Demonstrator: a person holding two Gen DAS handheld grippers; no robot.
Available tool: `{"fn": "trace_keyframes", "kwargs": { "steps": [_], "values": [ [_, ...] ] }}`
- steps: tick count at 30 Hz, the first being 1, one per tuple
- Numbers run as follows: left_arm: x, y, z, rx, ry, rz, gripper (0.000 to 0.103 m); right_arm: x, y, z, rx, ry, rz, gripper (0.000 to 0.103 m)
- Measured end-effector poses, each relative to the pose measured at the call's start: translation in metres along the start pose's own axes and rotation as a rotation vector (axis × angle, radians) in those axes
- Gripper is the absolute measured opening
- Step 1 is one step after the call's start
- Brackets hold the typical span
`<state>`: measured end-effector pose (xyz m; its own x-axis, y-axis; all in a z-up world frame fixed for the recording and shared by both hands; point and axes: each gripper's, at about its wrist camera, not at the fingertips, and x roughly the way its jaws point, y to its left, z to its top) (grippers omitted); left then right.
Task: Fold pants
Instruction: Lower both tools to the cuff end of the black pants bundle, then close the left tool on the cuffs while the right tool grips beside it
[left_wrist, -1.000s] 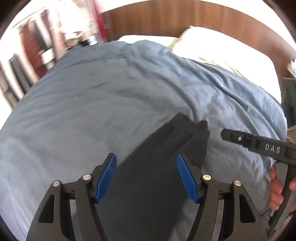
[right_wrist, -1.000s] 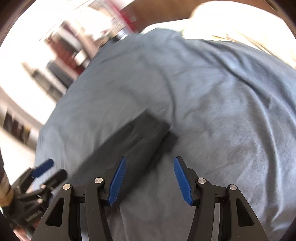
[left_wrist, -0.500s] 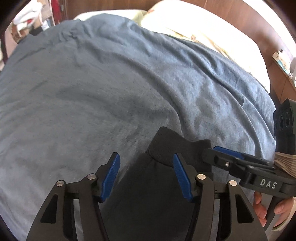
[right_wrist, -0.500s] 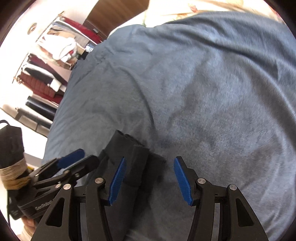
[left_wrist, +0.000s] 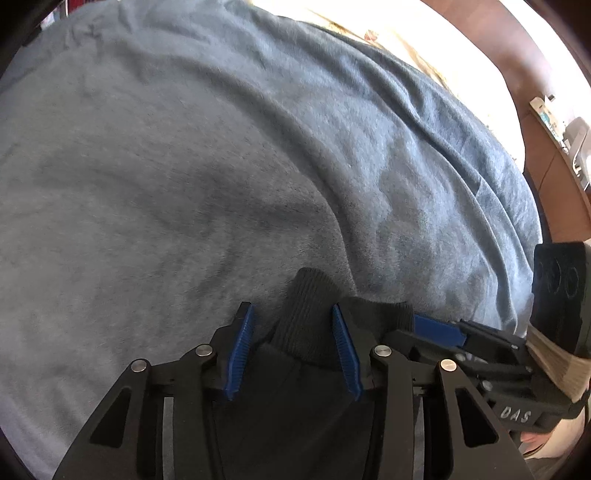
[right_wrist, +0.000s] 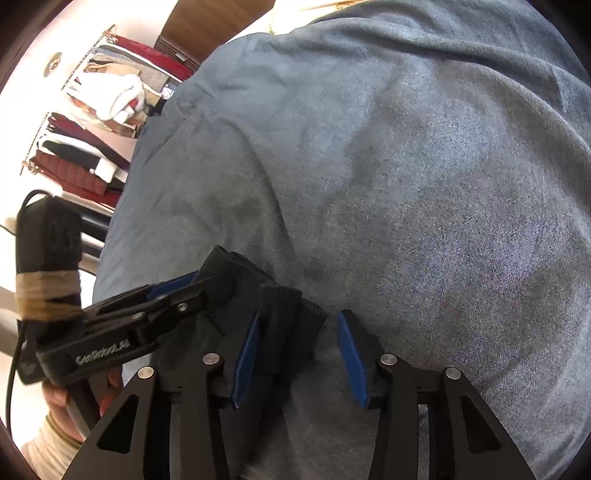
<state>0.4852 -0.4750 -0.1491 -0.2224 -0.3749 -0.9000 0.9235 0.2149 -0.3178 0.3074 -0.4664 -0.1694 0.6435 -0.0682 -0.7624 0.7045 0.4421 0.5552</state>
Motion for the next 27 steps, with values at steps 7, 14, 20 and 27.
{"fn": "trace_keyframes", "kwargs": {
  "steps": [7,14,20,27],
  "values": [
    [0.019,-0.004,0.007,0.0,0.028,-0.003,0.039,0.006,-0.005,0.003,0.02,0.027,0.035,0.037],
    [0.01,-0.004,0.007,0.01,0.038,-0.009,0.022,0.018,-0.014,0.01,0.059,0.071,0.081,0.024],
    [-0.019,-0.019,0.007,0.045,-0.019,0.014,0.015,-0.002,0.003,0.014,0.015,0.039,0.086,0.016],
    [-0.085,-0.029,-0.009,0.033,-0.151,0.021,0.015,-0.052,0.042,0.01,-0.113,-0.049,0.115,0.015]
  ]
}}
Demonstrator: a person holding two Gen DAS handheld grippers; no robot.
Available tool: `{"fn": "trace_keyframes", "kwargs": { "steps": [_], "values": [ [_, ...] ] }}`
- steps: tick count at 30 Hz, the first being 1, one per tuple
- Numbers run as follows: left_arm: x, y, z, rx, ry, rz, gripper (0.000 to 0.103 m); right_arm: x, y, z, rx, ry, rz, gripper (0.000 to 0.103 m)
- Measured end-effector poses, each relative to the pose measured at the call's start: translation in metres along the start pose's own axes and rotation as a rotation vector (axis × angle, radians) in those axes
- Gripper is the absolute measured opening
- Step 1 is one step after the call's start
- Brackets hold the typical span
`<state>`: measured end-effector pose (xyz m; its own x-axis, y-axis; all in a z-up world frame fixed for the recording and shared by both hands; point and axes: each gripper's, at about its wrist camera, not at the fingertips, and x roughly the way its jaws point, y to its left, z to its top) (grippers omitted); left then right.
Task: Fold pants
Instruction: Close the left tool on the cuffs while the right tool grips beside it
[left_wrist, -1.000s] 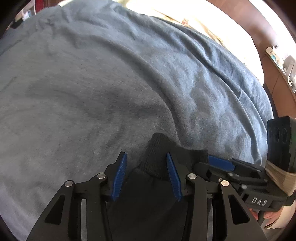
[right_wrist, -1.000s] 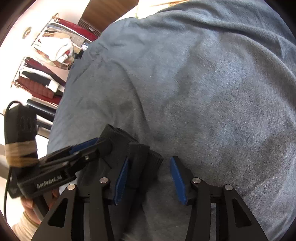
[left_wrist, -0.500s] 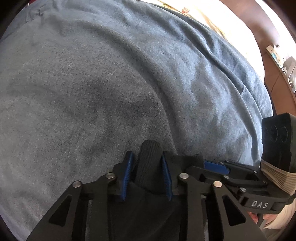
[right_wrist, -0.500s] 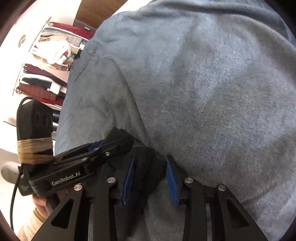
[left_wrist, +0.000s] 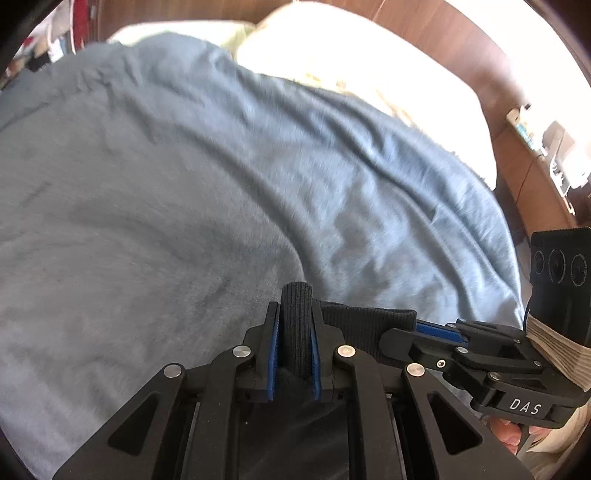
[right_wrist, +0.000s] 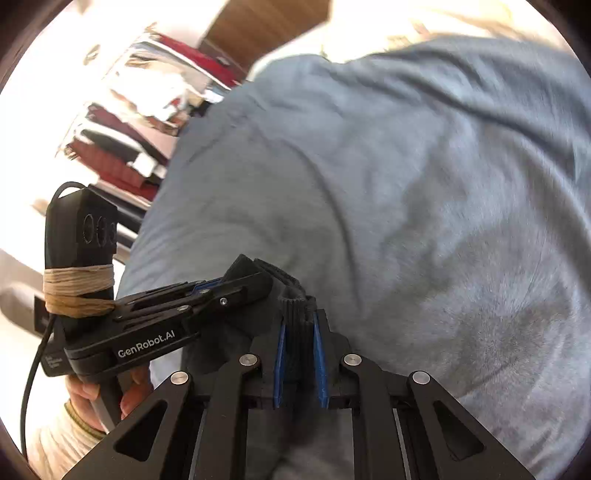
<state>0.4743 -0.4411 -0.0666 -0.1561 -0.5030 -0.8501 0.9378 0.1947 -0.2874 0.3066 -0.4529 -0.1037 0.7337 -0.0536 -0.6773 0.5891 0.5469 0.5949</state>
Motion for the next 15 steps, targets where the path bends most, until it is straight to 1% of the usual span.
{"fn": "trace_keyframes", "kwargs": {
  "steps": [5,8,12,15],
  "values": [
    [-0.052,-0.006,-0.015,-0.01,-0.077,0.039,0.015,-0.028,0.035,-0.003,-0.083,-0.041,0.044,0.015],
    [-0.086,-0.006,-0.031,-0.026,-0.115,0.079,0.014,-0.041,0.06,-0.009,-0.142,-0.054,0.072,0.015],
    [-0.123,-0.005,-0.057,-0.058,-0.147,0.129,0.014,-0.053,0.096,-0.024,-0.238,-0.055,0.113,0.015],
    [-0.147,-0.003,-0.081,-0.082,-0.167,0.16,0.013,-0.06,0.124,-0.045,-0.302,-0.052,0.14,0.015]
  ]
}}
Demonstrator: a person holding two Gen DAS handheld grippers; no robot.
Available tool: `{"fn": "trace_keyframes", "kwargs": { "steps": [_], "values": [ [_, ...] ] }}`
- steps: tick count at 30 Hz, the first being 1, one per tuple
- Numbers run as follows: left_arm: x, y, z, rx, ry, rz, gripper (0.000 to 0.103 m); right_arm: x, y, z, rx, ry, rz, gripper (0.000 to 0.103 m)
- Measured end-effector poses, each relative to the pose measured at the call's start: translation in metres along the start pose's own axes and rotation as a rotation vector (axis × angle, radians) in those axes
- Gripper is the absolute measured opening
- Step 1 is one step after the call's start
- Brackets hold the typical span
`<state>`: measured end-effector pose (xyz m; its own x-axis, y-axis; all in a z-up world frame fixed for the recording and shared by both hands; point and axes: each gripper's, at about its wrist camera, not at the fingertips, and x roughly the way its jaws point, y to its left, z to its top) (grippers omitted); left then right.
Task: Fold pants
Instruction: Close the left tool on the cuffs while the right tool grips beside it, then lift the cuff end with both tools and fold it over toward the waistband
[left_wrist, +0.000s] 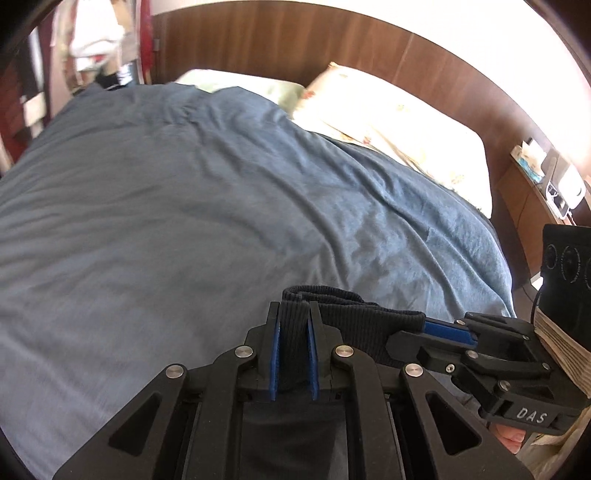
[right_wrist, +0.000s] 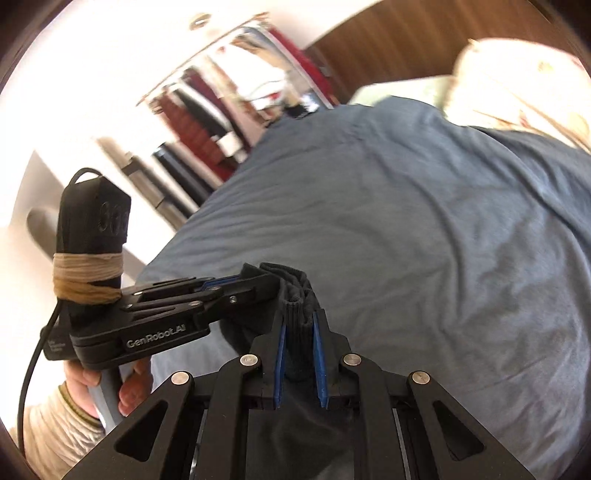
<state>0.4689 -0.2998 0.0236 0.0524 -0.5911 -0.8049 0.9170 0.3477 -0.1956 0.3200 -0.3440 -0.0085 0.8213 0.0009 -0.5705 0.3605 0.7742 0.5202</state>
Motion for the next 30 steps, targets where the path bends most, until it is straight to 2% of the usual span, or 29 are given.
{"fn": "trace_keyframes", "kwargs": {
  "steps": [6,15,25,30],
  "values": [
    [-0.049,0.018,-0.051,-0.058,-0.03,0.059,0.013,-0.007,0.054,-0.031,-0.103,0.018,0.038,0.015],
    [-0.1,0.061,-0.138,-0.177,-0.049,0.106,0.012,0.002,0.136,-0.102,-0.254,0.087,0.081,0.015],
    [-0.131,0.11,-0.23,-0.275,-0.047,0.147,0.012,0.027,0.204,-0.171,-0.382,0.17,0.124,0.015],
    [-0.129,0.133,-0.272,-0.34,-0.021,0.161,0.012,0.047,0.228,-0.207,-0.469,0.224,0.13,0.015]
  ]
}}
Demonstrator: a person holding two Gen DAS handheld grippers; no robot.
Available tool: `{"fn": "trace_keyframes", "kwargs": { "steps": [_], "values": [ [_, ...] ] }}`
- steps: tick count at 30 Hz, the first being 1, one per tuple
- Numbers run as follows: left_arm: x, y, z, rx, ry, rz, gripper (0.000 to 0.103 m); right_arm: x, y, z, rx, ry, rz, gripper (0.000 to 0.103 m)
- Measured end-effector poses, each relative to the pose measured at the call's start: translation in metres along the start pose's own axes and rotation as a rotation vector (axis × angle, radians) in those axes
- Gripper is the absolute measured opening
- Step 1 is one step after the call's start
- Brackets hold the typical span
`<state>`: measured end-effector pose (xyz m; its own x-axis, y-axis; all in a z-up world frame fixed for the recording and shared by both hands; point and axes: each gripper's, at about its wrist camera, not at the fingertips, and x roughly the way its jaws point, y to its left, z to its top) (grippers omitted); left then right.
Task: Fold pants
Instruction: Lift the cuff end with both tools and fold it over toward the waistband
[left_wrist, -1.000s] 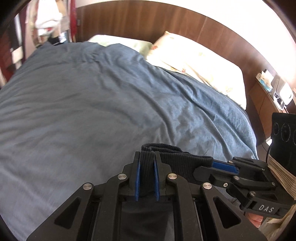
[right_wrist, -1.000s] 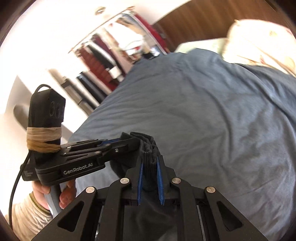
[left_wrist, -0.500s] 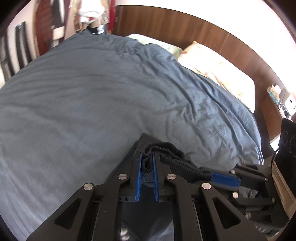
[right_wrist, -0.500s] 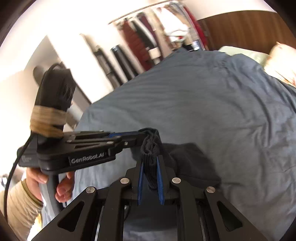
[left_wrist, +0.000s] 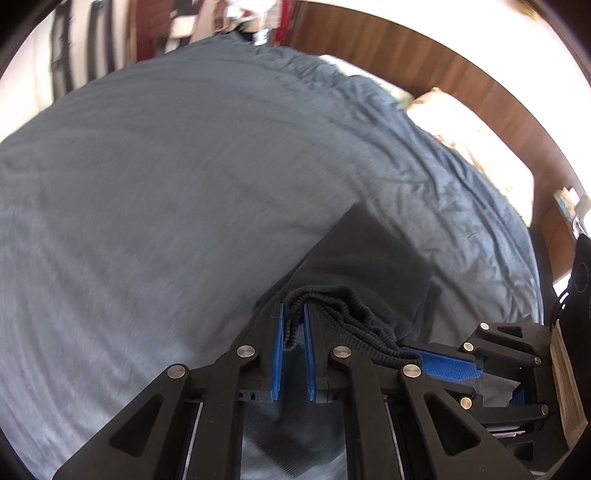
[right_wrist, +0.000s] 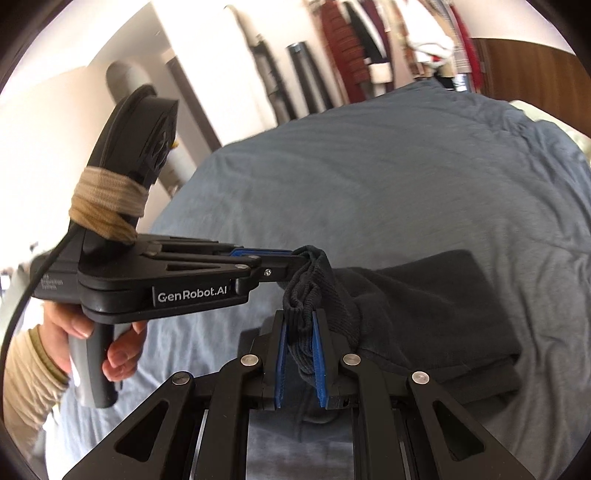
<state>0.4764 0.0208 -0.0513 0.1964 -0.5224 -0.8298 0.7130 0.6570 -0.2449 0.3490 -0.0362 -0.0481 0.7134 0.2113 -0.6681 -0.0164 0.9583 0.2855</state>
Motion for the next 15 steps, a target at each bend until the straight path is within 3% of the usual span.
{"fn": "trace_keyframes", "kwargs": {
  "steps": [8,12,15],
  "values": [
    [-0.01,0.046,-0.05,-0.201,0.034,0.05,0.016,0.033,0.017,-0.022,-0.096,0.109,-0.002,0.015],
    [-0.019,0.049,-0.062,-0.342,-0.001,-0.017,0.022,0.036,0.02,-0.034,-0.131,0.147,0.013,0.015],
    [-0.02,0.035,-0.062,-0.343,-0.016,-0.068,0.027,0.036,0.022,-0.043,-0.175,0.167,0.027,0.015]
  ]
}}
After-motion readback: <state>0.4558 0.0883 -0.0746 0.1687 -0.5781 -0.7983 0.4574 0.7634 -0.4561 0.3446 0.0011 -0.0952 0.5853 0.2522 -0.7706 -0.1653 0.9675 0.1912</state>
